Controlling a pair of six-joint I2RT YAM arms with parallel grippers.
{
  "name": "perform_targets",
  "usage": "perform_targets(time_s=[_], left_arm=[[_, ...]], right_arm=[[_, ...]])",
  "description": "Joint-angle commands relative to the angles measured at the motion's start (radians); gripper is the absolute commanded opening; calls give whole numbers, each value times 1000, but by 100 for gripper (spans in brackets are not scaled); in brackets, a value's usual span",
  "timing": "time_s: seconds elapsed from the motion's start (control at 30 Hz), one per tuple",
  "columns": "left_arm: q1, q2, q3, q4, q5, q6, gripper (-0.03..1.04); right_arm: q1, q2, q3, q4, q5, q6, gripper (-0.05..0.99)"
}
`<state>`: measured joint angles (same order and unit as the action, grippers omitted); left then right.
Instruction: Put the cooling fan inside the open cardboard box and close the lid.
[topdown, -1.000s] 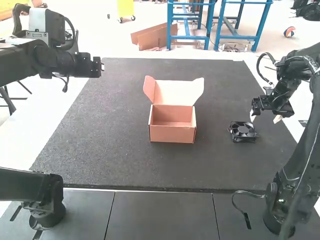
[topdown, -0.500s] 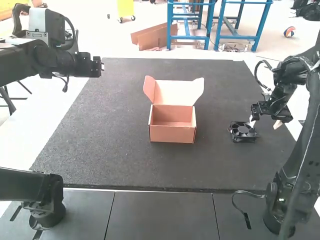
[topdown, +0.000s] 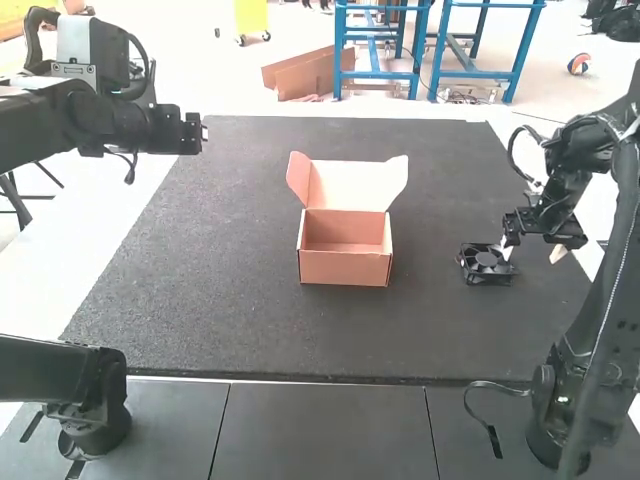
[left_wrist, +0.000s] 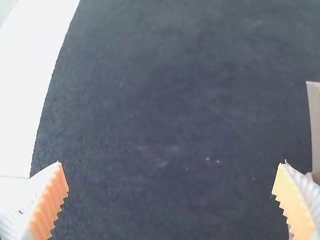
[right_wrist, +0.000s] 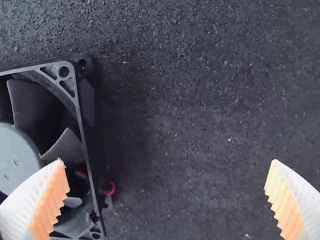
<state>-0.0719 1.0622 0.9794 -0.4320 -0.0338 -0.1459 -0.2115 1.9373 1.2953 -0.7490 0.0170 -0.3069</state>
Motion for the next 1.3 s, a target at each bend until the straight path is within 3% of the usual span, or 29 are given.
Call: perform_targets(time_s=[0.0,0.37,0.5,0.63,0.77,0.93,1.03,1.27], left_arm=[[7,8,25,3,-8,11,97],[9,8,28,-5,-8,9,97],[7,7,31,-13,-6,9,97],[9,5,31,-22,-6,11,97],[9,4,33,-25,-6,11,97],[7,4,30,-27,-6,12,97],[9,4,27,-25,-6,12,97],[7,4,27,-14,-6,14,97]], right_arm=[[3,12,-14,-4,18,9,90],[3,29,-56,-4,23,9,86],[3,40,-85,5,37,11,67],[4,43,-99,8,20,25,31],[4,42,-100,16,-54,65,-2],[3,32,-85,17,-92,149,-2],[-2,8,-83,-1,-124,158,-2],[-5,-123,-93,-3,-138,173,-1]])
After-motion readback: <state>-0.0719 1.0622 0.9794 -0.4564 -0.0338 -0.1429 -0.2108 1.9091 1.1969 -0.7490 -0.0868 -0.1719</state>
